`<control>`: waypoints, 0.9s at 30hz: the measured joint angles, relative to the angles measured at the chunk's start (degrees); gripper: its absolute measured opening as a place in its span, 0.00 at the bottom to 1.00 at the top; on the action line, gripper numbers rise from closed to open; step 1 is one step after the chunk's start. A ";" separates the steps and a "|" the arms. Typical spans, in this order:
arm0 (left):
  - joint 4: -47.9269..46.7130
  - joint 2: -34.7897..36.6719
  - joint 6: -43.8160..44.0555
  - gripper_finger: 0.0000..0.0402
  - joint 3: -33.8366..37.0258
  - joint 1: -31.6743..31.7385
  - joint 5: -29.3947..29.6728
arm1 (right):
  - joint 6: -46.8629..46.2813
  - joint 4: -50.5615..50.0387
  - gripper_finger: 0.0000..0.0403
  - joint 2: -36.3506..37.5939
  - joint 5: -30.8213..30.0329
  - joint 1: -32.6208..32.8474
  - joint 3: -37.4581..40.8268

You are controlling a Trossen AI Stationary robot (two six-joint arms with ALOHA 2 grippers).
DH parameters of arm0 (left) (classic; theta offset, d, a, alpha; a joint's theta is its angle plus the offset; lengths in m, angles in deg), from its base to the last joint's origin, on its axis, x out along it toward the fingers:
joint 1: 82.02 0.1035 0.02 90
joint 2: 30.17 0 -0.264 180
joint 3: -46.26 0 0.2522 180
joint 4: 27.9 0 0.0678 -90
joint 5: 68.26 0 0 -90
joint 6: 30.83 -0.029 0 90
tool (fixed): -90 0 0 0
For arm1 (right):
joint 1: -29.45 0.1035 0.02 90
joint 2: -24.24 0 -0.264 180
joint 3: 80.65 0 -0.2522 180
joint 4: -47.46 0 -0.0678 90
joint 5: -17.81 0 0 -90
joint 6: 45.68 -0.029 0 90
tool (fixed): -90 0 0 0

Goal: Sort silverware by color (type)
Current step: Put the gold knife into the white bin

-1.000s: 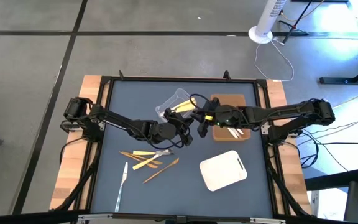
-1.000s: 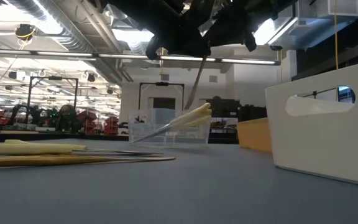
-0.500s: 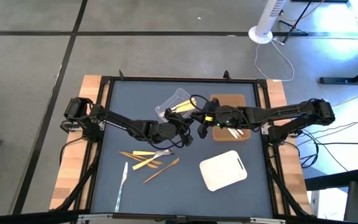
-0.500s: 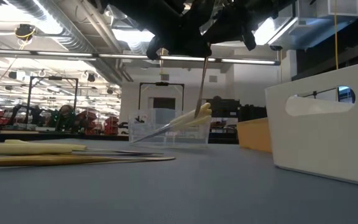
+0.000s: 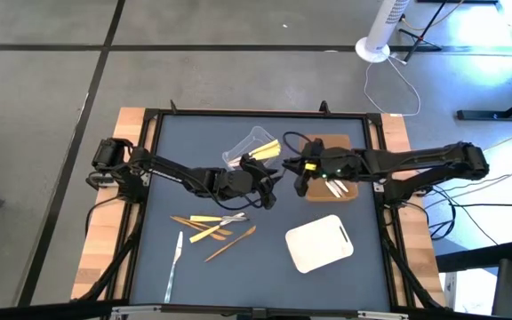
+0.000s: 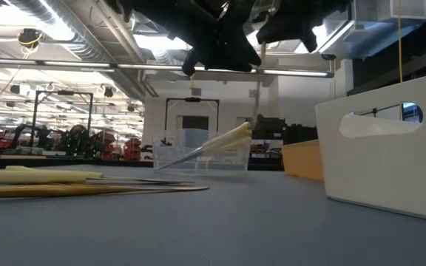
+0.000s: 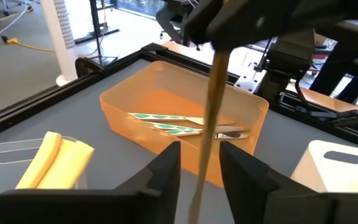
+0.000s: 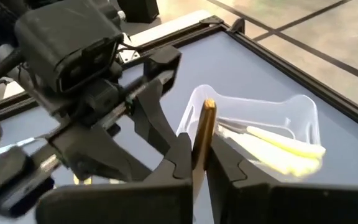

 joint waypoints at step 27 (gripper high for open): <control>-0.23 0.03 -0.02 0.34 0.01 -0.02 -0.39 | -28.86 -16.34 0.01 14.89 -4.77 25.50 3.08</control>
